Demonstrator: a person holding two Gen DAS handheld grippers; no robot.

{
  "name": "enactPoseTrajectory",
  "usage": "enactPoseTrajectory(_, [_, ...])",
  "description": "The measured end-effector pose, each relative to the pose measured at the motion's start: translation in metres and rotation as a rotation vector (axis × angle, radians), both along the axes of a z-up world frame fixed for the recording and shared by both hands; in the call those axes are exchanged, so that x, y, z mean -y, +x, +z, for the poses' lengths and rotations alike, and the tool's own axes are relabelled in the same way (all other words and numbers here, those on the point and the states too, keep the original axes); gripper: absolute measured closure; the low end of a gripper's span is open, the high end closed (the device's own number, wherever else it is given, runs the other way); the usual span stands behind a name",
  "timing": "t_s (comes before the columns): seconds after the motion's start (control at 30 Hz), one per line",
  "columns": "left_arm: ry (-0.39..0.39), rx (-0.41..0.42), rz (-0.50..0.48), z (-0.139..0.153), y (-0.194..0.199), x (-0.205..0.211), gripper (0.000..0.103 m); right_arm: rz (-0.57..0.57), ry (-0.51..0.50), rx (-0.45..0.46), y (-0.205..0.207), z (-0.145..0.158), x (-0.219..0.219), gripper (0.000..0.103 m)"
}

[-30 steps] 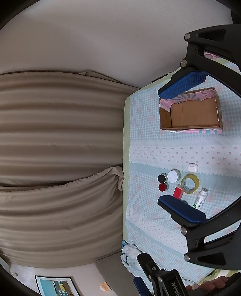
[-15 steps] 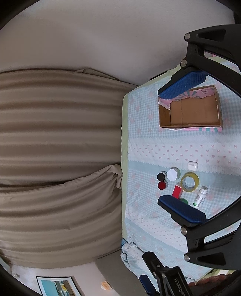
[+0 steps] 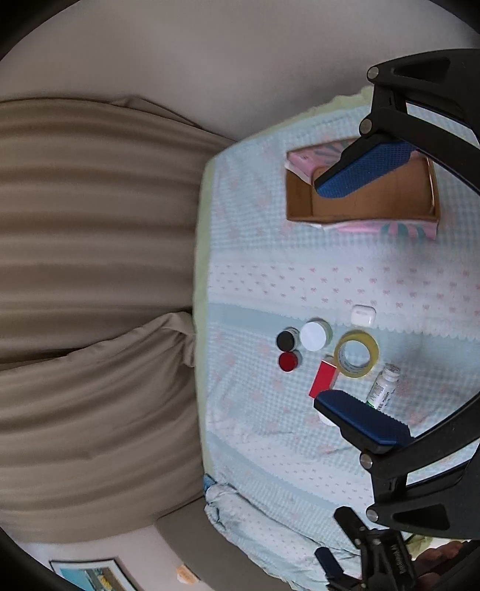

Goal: Organize rigid objects
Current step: 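Grasp the white round container with the right tool while the left grasps the green jar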

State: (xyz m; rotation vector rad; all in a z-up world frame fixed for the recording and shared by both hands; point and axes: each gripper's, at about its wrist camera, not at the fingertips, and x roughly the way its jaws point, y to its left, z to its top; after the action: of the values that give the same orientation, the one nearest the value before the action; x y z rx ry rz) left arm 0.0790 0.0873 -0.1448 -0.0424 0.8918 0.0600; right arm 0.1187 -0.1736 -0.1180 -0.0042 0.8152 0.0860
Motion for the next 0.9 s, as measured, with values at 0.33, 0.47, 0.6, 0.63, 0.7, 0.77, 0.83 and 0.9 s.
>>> enactPoseTrajectory(0.33, [-0.003, -0.206, -0.131, -0.129, 0.089, -0.053, 0.001, -0.063, 0.003, -0.238, 0.084, -0.107, -0.060, 0.000])
enactPoseTrajectory(0.47, [0.025, -0.268, -0.191, -0.180, 0.119, -0.059, 0.001, -0.104, 0.066, -0.334, 0.122, -0.158, -0.077, 0.000])
enactPoseTrajectory(0.6, [0.026, -0.322, -0.221, -0.220, 0.140, -0.060, 0.001, -0.136, 0.075, -0.421, 0.154, -0.203, -0.090, 0.000])
enactPoseTrajectory(0.63, [0.018, -0.337, -0.229, -0.232, 0.144, -0.058, 0.001, -0.142, 0.081, -0.443, 0.164, -0.216, -0.093, 0.000])
enactPoseTrajectory(0.7, [0.016, -0.355, -0.244, -0.250, 0.150, -0.055, 0.001, -0.139, 0.079, -0.467, 0.175, -0.232, -0.100, 0.000])
enactPoseTrajectory(0.77, [0.020, -0.370, -0.253, -0.269, 0.158, -0.052, 0.001, -0.142, 0.065, -0.498, 0.189, -0.252, -0.105, 0.000])
enactPoseTrajectory(0.83, [0.011, -0.381, -0.252, -0.283, 0.165, -0.051, 0.002, -0.150, 0.068, -0.528, 0.205, -0.274, -0.108, 0.000])
enactPoseTrajectory(0.9, [0.002, -0.396, -0.253, -0.298, 0.172, -0.049, 0.005, -0.170, 0.069, -0.552, 0.217, -0.292, -0.110, 0.000])
